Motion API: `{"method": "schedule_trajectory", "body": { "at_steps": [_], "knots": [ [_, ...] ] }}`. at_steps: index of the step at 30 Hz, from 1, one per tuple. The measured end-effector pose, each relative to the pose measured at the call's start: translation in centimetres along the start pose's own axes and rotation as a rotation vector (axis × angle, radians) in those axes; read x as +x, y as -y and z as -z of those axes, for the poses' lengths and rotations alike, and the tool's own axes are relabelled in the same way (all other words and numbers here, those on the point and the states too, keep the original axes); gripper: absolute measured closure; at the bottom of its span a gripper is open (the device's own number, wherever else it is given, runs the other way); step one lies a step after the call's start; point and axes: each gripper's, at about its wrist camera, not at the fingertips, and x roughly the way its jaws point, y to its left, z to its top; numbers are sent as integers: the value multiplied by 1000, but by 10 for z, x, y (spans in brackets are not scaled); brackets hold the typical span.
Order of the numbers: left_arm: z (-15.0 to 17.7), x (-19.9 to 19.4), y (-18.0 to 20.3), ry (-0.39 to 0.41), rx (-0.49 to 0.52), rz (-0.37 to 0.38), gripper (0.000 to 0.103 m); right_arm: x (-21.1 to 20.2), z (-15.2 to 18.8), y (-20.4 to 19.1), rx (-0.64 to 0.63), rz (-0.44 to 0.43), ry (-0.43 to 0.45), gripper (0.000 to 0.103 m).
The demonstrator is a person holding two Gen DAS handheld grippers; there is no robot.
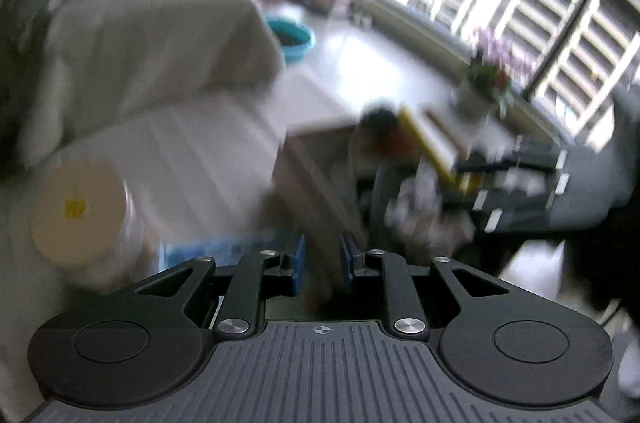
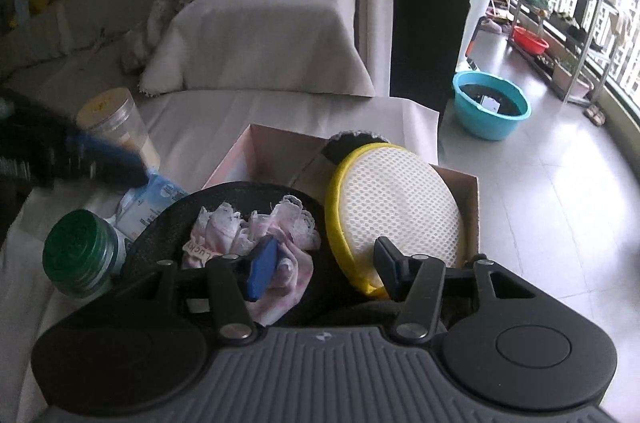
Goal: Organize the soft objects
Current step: 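Lower the pink lace cloth into the box and open the left gripper, then move both open grippers away from the box toward the jars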
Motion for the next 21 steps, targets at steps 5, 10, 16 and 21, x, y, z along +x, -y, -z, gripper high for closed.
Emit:
{"method": "schedule_trajectory", "body": {
  "at_steps": [5, 10, 16, 21],
  "knots": [
    [22, 1, 10, -70, 169, -59, 78, -10, 5, 5, 33, -13, -3, 49],
    [45, -8, 2, -134, 234, -124, 79, -37, 9, -8, -20, 18, 46, 49],
    [53, -18, -24, -128, 121, -97, 82, -85, 33, -36, -37, -74, 140, 56],
    [37, -19, -14, -84, 86, -8, 82, -79, 66, -76, -90, -218, 66, 62]
  ]
}}
